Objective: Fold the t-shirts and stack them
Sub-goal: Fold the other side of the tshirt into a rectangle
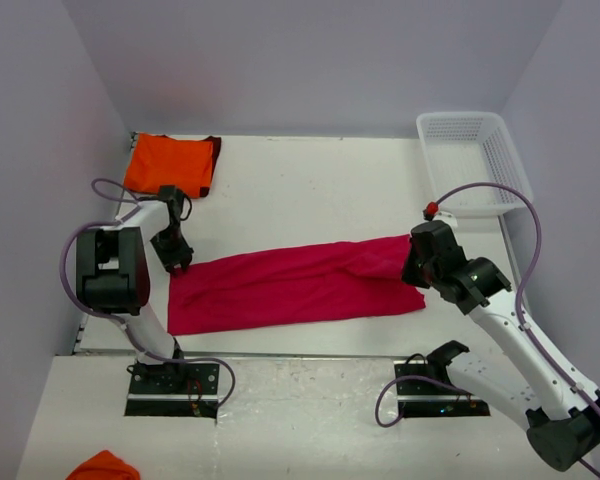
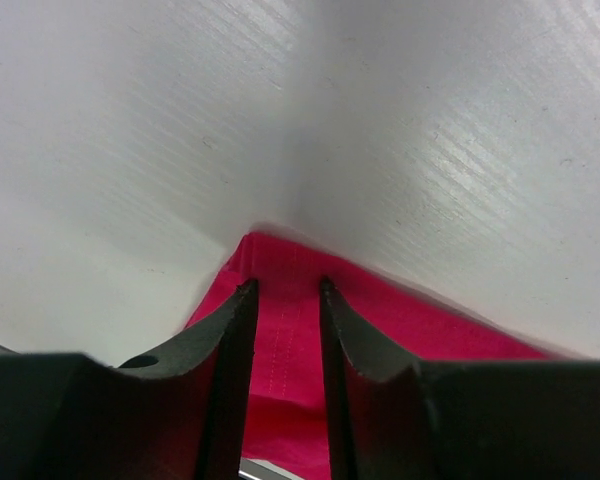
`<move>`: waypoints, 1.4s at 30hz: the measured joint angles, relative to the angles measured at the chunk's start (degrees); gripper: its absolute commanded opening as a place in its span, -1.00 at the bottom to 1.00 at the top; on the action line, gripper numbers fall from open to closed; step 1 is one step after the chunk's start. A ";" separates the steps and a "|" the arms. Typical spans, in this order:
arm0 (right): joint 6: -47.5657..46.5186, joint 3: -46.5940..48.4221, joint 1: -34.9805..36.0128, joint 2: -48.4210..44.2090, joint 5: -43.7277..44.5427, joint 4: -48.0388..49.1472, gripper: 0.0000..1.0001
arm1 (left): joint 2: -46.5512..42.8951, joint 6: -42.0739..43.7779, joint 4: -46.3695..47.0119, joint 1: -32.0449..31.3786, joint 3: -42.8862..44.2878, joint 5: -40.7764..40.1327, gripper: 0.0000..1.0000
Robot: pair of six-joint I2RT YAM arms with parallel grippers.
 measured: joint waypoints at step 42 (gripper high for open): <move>0.09 0.00 1.44 4.22 0.37 -0.15 -1.00 | -8.24 3.89 0.26 1.86 3.34 6.84 -0.98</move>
